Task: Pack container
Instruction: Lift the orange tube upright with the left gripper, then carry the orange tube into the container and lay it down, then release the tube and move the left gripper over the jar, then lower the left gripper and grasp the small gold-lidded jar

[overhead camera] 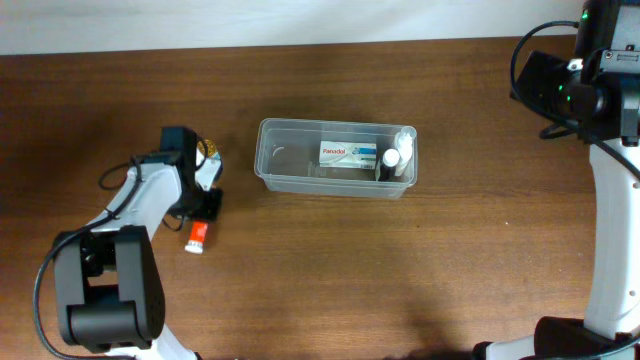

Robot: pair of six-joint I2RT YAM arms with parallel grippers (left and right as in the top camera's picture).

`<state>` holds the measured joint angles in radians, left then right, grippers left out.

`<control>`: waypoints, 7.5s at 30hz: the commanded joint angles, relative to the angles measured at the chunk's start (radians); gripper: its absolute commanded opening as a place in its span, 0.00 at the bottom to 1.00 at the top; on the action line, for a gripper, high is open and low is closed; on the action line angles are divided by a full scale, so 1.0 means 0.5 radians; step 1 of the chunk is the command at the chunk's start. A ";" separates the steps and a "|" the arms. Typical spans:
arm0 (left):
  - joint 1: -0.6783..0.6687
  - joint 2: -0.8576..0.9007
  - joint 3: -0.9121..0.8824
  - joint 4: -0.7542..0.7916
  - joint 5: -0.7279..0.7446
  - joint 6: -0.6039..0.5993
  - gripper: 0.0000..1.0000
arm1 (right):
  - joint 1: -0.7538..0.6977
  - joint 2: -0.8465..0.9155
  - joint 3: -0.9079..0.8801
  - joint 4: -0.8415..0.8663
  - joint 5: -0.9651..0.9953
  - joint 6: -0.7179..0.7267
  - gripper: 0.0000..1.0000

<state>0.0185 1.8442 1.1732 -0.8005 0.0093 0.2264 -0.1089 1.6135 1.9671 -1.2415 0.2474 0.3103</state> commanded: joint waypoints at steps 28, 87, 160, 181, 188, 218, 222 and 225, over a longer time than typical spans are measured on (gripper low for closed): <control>-0.932 0.018 1.177 -0.222 -0.244 0.766 0.13 | -0.008 0.003 0.029 0.004 0.038 0.002 0.98; -1.197 0.430 1.148 -0.124 0.029 1.588 0.00 | -0.008 0.003 0.029 0.004 0.039 0.002 0.98; -1.062 0.272 1.595 -0.147 -0.949 0.472 0.80 | -0.008 0.003 0.029 0.004 0.039 0.002 0.98; 0.002 0.415 1.580 -0.530 0.030 -0.431 0.80 | -0.008 0.003 0.029 0.005 0.039 0.002 0.98; -0.008 0.665 1.581 -0.586 0.163 -0.430 0.81 | -0.008 0.003 0.029 0.004 0.039 0.002 0.98; -0.009 1.021 1.580 -0.525 -0.050 -0.430 0.79 | -0.008 0.003 0.029 0.004 0.038 0.002 0.98; -0.011 1.025 1.580 -0.527 -0.049 -0.430 0.78 | -0.008 0.003 0.029 0.004 0.038 0.002 0.99; -0.031 1.025 1.580 -0.528 -0.049 -0.430 0.78 | -0.008 0.003 0.029 0.005 0.039 0.002 0.98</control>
<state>0.0135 2.3455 1.9594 -1.0653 -0.0055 0.0174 -0.1089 1.6142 1.9671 -1.2415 0.2474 0.3107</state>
